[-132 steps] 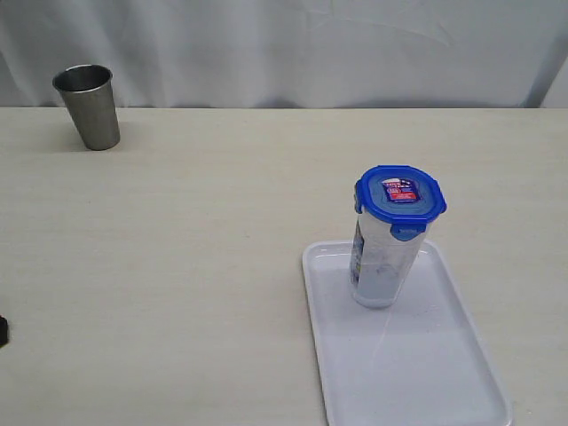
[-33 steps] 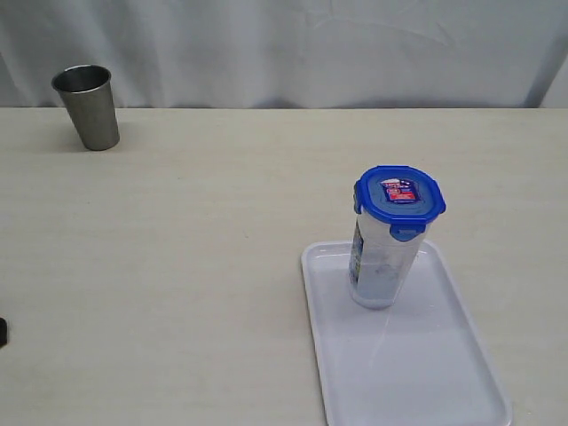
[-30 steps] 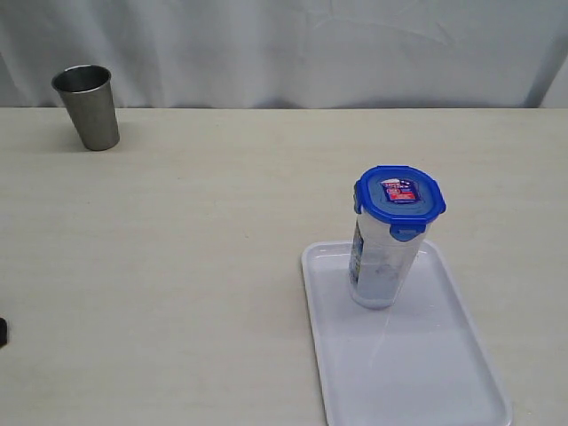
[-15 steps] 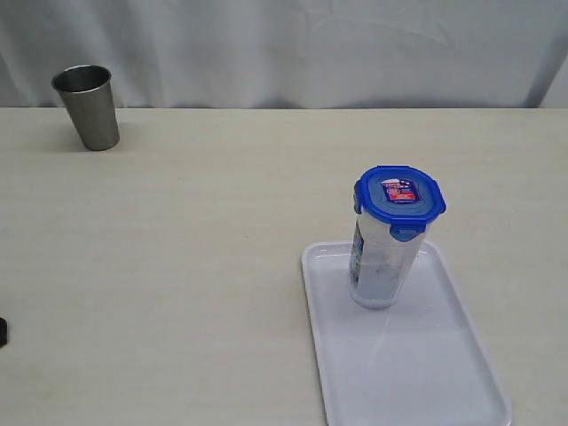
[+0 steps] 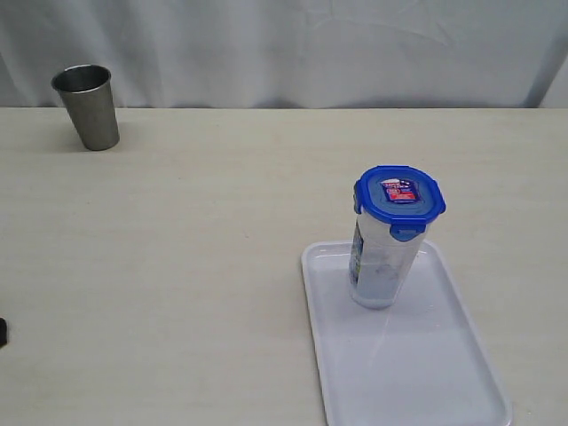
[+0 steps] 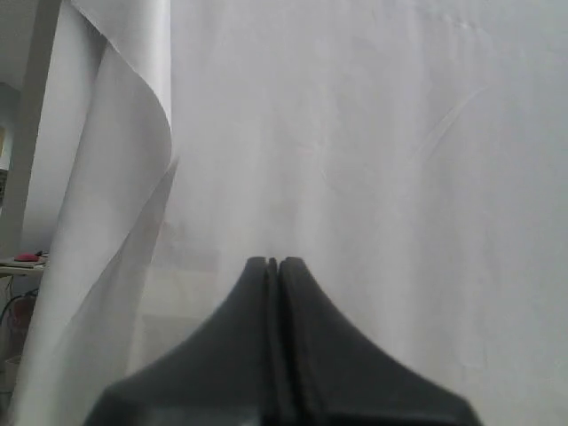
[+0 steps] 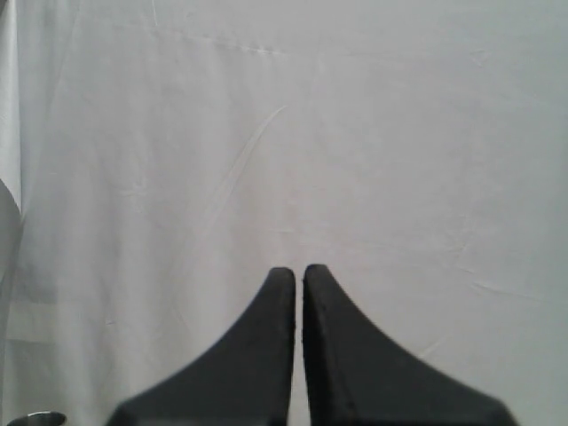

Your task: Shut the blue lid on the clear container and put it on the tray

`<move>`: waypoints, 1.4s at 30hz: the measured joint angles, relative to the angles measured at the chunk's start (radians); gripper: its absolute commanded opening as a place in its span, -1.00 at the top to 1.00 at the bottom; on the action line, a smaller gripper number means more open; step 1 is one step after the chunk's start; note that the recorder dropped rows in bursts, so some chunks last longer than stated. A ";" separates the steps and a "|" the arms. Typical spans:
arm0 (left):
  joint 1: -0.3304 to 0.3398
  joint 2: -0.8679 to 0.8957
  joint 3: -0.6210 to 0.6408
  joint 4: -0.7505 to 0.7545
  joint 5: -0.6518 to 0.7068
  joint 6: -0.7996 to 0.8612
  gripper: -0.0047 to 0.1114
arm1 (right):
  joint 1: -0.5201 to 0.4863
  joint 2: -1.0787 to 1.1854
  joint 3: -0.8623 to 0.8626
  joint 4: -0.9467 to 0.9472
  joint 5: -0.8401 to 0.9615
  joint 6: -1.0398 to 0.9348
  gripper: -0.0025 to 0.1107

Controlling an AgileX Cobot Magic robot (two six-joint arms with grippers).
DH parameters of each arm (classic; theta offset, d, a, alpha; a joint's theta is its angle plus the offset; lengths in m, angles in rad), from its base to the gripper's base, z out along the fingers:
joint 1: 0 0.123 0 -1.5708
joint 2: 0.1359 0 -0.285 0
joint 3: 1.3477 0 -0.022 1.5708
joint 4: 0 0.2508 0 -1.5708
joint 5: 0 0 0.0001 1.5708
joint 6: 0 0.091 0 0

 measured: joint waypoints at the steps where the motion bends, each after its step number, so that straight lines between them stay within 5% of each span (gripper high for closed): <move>1: 0.000 -0.001 0.027 0.027 -0.007 0.000 0.92 | 0.000 0.000 0.000 0.000 0.000 0.000 0.88; 9: 0.000 -0.001 0.182 0.103 -0.033 0.002 0.92 | 0.000 0.000 0.000 0.000 0.000 0.000 0.88; 28: 0.000 -0.001 0.183 0.130 0.419 0.004 0.92 | 0.000 0.000 0.000 0.000 0.000 0.000 0.88; 42: 0.000 -0.001 0.183 0.138 0.447 0.060 0.92 | 0.000 0.000 0.000 0.000 0.000 0.000 0.88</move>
